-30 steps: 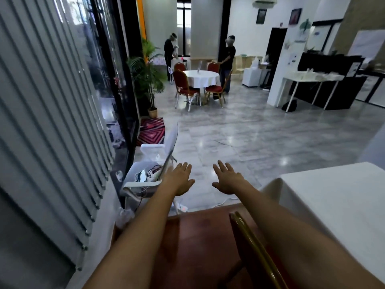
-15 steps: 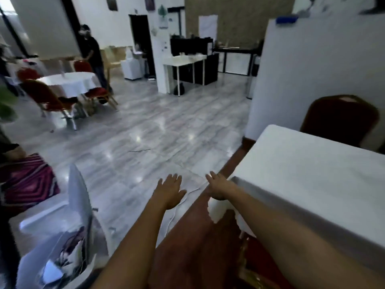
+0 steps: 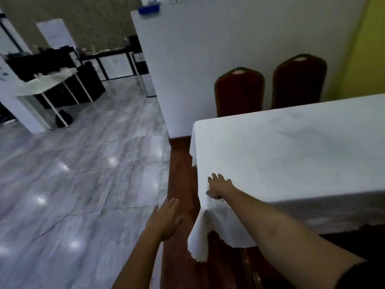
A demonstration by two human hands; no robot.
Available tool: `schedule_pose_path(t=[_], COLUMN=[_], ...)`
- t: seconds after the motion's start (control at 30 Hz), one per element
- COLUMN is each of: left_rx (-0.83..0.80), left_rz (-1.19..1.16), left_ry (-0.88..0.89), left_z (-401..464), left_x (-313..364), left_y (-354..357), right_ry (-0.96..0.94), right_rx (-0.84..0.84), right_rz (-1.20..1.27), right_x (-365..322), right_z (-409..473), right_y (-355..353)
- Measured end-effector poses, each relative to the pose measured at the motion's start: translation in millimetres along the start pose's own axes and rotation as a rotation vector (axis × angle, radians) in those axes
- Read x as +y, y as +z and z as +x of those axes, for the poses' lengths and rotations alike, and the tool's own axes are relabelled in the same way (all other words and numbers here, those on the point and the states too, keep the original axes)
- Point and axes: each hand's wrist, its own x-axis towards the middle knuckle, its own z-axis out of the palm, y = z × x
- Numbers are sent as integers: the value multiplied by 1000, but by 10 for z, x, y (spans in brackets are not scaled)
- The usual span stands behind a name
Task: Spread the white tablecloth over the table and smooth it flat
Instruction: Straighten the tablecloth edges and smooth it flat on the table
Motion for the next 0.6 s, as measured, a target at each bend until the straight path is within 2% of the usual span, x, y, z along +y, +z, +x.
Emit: schedule_pose_path(t=[0.1,0.2,0.4,0.5,0.6], left_rx=[-21,-10,-52,-43,-39], left_rz=[9,23,142,50,26], left_ry=[-32,27,281,394,385], left_z=[263,669,1409,1863,2188], left_x=[-337,-536,-792,-994,-1165], left_y=[-174,-333,-555,-889,-1092], right_ry=[-26,-8,308,382,464], right_rx=[-32,0,177,163,147], right_rz=[45,100,233,269,352], right_x=[-271,-382,-125,22,112], right_z=[180,382,468,459,402], right_y=[40,56,331,325,316])
